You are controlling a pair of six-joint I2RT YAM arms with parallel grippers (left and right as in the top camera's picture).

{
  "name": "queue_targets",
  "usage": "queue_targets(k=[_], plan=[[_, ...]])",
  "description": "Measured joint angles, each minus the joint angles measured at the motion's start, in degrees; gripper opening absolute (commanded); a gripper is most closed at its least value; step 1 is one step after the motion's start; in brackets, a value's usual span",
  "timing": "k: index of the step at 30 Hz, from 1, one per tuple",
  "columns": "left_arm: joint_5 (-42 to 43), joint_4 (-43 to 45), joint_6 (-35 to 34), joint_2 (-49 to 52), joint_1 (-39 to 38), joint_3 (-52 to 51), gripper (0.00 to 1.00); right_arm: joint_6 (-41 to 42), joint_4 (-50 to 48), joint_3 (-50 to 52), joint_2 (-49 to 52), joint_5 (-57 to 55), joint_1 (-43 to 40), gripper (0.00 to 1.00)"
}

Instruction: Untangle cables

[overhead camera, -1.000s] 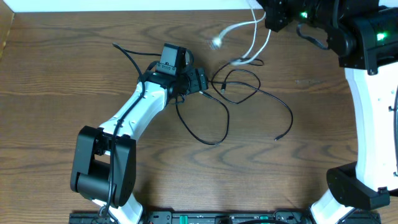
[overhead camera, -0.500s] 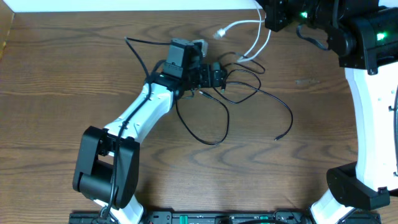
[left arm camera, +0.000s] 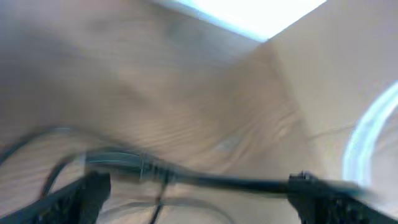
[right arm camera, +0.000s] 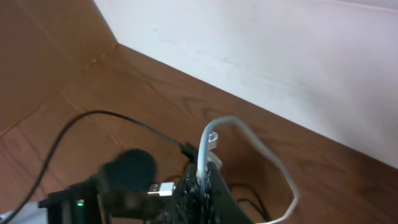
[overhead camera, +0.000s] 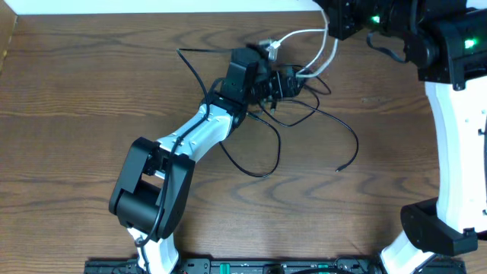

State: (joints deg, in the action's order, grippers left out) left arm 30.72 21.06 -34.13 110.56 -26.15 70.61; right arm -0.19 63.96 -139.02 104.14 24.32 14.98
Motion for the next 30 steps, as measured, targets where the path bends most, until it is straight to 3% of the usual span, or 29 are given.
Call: queue_targets(k=[5, 11, 17, 30], plan=[[0.7, 9.5, -4.7, 0.0, -0.6, 0.2, 0.99, 0.6, 0.5, 0.0, 0.0, 0.0, -2.0, 0.01], [0.6, 11.6, -8.0, 0.3, -4.1, 0.2, 0.99, 1.1, 0.5, 0.0, 0.0, 0.7, -2.8, 0.01], [0.5, 19.1, -13.4, 5.6, -6.8, 0.2, 0.99, 1.1, -0.8, 0.0, 0.0, 3.1, -2.8, 0.01], [0.5, 18.9, -13.5, 9.0, -6.7, 0.2, 0.98, 2.5, -6.4, 0.4, -2.7, 2.6, -2.9, 0.01]])
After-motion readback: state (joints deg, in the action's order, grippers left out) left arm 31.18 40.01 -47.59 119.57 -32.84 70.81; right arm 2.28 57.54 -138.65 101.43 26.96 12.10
